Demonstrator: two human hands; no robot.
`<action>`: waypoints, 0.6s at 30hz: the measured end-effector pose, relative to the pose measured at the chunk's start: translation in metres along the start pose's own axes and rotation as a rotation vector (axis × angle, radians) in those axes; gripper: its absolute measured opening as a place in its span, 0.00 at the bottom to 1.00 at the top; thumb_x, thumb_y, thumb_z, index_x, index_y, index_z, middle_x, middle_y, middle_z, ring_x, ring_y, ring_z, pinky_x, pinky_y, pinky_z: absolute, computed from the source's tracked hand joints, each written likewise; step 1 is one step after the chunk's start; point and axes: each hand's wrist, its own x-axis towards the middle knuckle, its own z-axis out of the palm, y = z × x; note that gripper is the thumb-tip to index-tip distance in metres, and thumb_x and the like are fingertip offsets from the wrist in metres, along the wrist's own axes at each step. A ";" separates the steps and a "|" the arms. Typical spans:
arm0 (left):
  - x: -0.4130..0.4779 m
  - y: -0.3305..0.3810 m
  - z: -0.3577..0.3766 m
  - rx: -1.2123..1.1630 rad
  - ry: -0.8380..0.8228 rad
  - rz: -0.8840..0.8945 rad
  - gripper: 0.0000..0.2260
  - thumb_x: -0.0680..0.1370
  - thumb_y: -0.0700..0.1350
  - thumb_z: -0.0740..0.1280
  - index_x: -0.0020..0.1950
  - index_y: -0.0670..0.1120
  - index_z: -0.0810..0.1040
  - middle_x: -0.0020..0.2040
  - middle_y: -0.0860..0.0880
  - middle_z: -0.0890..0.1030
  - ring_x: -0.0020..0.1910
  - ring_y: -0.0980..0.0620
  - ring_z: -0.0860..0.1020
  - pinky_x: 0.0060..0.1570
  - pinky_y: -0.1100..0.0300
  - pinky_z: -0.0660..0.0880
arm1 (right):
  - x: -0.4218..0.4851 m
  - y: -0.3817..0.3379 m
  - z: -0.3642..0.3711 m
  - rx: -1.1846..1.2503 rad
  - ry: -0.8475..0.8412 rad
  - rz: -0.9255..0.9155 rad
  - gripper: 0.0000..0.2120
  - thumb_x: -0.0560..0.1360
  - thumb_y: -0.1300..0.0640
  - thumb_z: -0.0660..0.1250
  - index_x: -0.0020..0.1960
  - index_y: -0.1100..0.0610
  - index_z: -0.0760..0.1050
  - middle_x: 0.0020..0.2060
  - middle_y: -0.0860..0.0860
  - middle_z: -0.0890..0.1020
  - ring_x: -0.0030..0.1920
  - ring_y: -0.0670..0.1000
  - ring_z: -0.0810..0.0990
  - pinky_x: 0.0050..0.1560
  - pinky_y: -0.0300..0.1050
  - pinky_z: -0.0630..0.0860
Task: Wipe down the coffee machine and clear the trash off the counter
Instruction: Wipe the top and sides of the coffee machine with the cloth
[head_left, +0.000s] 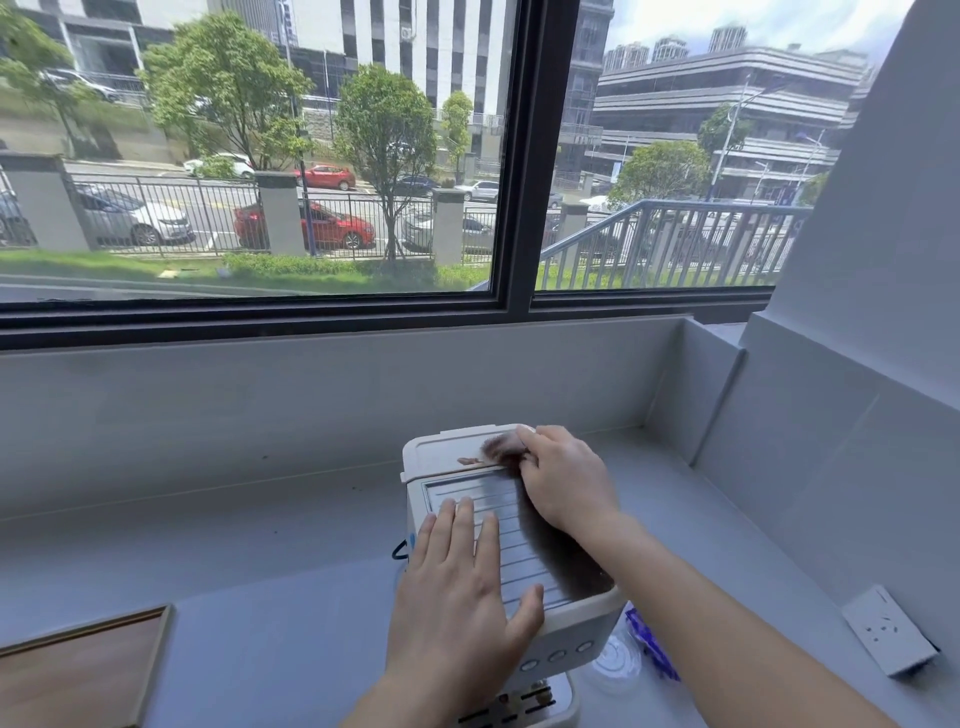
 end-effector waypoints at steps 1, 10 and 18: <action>0.001 0.000 0.000 -0.001 0.006 -0.001 0.41 0.72 0.69 0.39 0.80 0.48 0.47 0.81 0.44 0.45 0.79 0.48 0.39 0.76 0.52 0.33 | 0.003 0.001 -0.001 -0.015 -0.008 0.031 0.13 0.78 0.52 0.55 0.57 0.47 0.74 0.57 0.52 0.78 0.57 0.60 0.77 0.53 0.50 0.74; -0.002 0.000 0.001 0.007 0.026 0.005 0.41 0.72 0.69 0.40 0.80 0.48 0.49 0.81 0.45 0.48 0.79 0.48 0.42 0.76 0.50 0.35 | -0.017 -0.001 0.001 -0.022 0.054 -0.144 0.14 0.78 0.57 0.58 0.60 0.54 0.77 0.60 0.50 0.78 0.64 0.56 0.72 0.71 0.47 0.64; -0.002 0.000 -0.001 -0.006 0.062 0.016 0.41 0.72 0.69 0.41 0.80 0.47 0.51 0.81 0.44 0.49 0.79 0.49 0.43 0.76 0.52 0.33 | 0.002 -0.016 0.001 -0.047 0.031 -0.019 0.13 0.81 0.53 0.57 0.61 0.56 0.74 0.63 0.55 0.75 0.66 0.58 0.70 0.69 0.48 0.62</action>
